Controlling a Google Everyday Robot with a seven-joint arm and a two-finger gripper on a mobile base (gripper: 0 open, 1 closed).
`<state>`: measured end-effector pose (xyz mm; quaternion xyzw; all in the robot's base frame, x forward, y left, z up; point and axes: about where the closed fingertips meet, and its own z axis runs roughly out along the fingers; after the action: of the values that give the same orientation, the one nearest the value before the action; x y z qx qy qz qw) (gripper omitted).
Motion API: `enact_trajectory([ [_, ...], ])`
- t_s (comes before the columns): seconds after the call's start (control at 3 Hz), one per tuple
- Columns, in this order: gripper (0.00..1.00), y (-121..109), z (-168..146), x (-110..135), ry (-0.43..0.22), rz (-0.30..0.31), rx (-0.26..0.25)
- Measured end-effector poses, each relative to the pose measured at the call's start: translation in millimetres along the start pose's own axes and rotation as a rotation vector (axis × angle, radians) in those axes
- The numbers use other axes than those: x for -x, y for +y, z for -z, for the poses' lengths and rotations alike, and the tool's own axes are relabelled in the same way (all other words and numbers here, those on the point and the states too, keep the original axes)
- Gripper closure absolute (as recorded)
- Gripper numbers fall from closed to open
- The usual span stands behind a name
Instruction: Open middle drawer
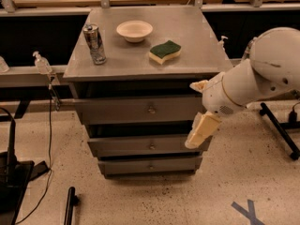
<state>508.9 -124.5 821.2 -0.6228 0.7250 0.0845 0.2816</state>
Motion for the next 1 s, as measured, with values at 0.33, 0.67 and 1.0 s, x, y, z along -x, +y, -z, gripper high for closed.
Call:
enact_trajectory([
  [0.33,0.00,-2.2,-10.0,1.2,-0.012,0.039,-0.012],
  [0.67,0.00,12.5,-41.4,-6.2,-0.086,0.072,-0.019],
  [1.0,0.00,12.9,-77.8,-26.7,-0.148,0.147,-0.092],
])
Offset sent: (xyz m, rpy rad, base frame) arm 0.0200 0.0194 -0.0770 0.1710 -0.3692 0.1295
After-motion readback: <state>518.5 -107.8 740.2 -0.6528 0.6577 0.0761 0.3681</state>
